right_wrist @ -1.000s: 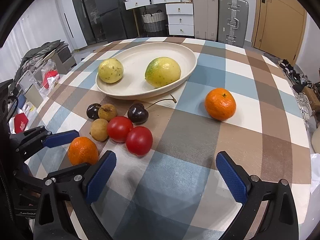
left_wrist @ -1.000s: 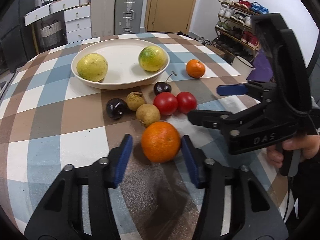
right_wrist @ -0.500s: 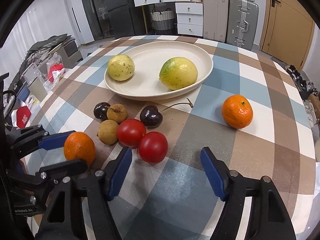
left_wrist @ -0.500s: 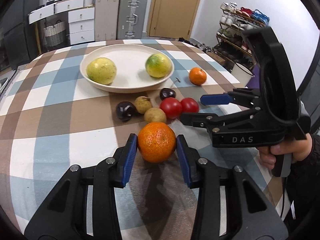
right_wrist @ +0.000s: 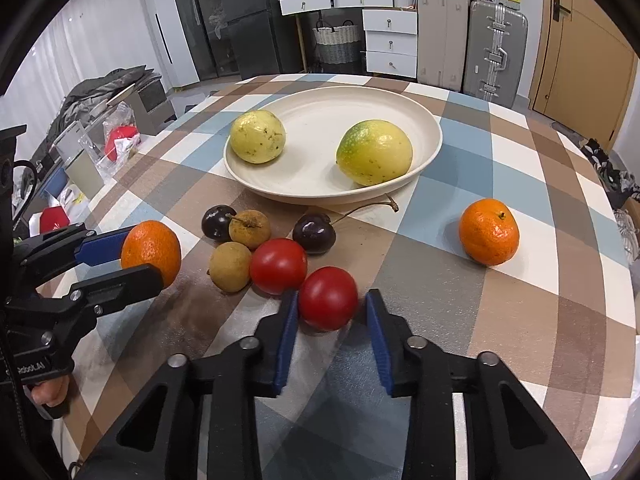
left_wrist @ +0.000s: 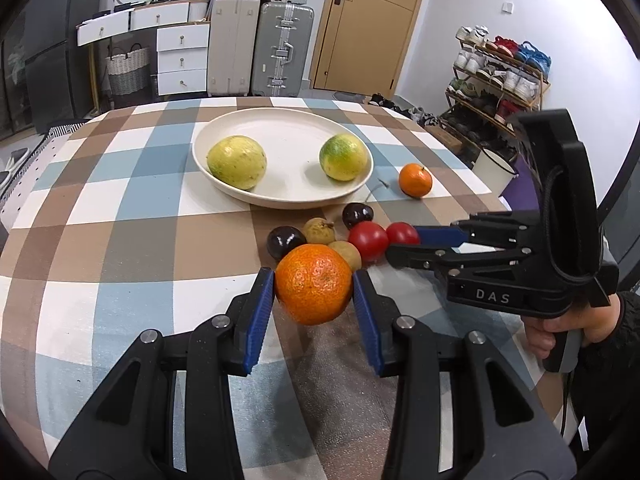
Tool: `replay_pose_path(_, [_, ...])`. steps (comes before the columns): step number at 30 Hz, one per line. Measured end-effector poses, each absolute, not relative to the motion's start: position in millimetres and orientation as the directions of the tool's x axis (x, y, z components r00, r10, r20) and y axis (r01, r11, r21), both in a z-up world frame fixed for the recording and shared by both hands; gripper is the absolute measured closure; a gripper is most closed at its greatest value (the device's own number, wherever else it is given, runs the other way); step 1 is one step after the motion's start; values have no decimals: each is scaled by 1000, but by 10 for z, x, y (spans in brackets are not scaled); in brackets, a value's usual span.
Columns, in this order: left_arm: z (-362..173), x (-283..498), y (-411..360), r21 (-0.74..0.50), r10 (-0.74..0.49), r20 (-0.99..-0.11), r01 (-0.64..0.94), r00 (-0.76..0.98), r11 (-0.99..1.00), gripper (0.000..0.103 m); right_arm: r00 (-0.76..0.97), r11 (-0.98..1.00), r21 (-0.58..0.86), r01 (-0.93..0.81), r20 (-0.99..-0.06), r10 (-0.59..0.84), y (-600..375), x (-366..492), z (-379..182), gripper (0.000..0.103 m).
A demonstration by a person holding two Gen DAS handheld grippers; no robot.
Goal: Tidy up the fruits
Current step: 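Carry the orange and tomato over the cream plate and lower them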
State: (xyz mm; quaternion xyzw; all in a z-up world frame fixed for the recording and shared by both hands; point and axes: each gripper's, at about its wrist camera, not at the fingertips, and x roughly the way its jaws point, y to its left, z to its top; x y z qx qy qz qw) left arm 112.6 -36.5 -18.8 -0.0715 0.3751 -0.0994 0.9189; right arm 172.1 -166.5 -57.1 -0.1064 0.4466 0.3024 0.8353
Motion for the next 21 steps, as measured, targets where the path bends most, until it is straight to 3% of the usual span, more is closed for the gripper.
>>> replay_pose_path(21, [-110,1199,-278,-170,-170,-657,76,735,983,66,454,820,69,-569,-805,383,-1842,1602,-420,74])
